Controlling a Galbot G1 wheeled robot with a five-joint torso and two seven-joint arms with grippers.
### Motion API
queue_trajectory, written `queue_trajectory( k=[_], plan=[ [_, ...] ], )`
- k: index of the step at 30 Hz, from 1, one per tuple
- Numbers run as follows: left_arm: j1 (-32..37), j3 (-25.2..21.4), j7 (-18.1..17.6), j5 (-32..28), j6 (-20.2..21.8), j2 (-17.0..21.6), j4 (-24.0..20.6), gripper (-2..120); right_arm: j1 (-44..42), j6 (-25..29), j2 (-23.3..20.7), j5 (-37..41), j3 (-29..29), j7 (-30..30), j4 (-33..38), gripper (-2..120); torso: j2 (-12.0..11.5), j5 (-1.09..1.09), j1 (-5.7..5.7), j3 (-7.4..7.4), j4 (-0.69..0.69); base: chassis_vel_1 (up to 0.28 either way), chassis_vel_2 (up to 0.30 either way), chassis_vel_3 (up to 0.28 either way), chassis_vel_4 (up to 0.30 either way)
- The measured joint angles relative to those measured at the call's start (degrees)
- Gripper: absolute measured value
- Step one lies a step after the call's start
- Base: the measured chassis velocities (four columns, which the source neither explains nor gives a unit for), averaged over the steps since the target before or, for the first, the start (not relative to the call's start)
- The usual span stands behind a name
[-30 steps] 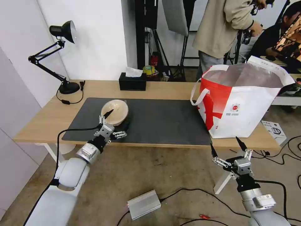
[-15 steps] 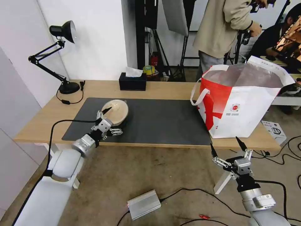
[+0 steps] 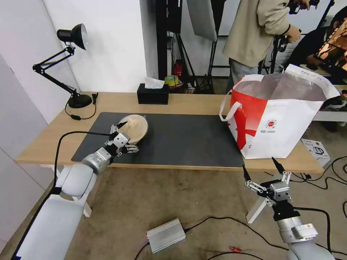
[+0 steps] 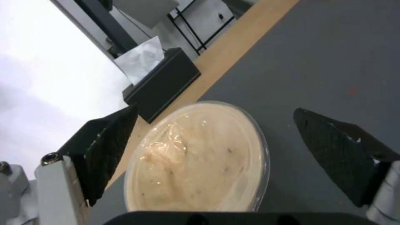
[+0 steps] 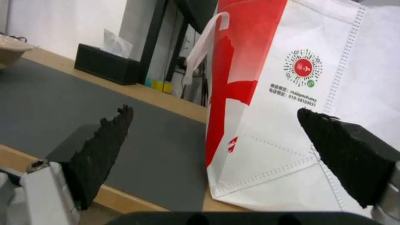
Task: Pick up the trash from the table and place it into the takeout bag.
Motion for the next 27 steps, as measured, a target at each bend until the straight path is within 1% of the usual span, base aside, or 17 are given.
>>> queue_trajectory(
  k=[11,27],
  plan=[
    [-2.04,1.00,0.26,2.53,-0.29,-1.33,3.15,100,0.00,0.00,0.00,0.00,0.00,0.00,0.00,100,0.00,0.00,0.00,0.00,0.00,0.000,0.000,0.000,0.000],
    [-3.66,2.01,0.68,3.93,-0.91,-1.29,6.77,100,0.00,0.00,0.00,0.00,0.00,0.00,0.00,100,0.00,0.00,0.00,0.00,0.00,0.000,0.000,0.000,0.000]
  ],
)
